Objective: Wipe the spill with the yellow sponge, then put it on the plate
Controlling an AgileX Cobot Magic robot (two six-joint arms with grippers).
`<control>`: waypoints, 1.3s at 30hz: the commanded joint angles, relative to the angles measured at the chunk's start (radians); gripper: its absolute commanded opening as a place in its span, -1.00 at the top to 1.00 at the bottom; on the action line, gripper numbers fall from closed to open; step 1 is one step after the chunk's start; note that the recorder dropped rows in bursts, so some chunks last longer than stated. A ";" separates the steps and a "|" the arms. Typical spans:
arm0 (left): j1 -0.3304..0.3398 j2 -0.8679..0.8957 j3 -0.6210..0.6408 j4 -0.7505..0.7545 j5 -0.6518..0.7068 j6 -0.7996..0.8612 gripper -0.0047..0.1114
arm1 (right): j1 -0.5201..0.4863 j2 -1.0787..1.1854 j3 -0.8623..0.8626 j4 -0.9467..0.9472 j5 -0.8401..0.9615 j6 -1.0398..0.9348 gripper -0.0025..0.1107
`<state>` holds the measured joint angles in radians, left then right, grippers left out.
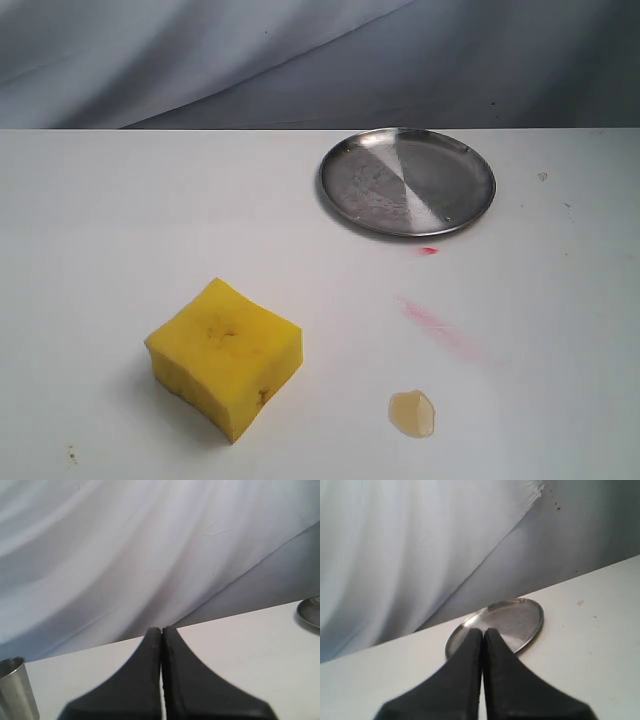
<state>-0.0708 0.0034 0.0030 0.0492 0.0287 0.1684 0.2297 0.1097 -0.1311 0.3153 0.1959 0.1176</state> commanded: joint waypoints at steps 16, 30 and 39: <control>0.002 -0.003 -0.003 -0.007 -0.007 -0.009 0.92 | 0.472 1.190 -0.612 0.514 0.171 -0.664 0.96; 0.002 -0.003 -0.003 -0.007 -0.007 -0.009 0.92 | 0.613 1.792 -1.262 0.274 0.633 -0.595 0.93; 0.002 -0.003 -0.003 -0.007 -0.007 -0.009 0.92 | 0.623 1.949 -1.483 0.115 0.752 -0.487 -0.13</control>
<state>-0.0708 0.0034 0.0030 0.0492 0.0287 0.1684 0.8493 2.0326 -1.5763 0.4585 0.9258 -0.3962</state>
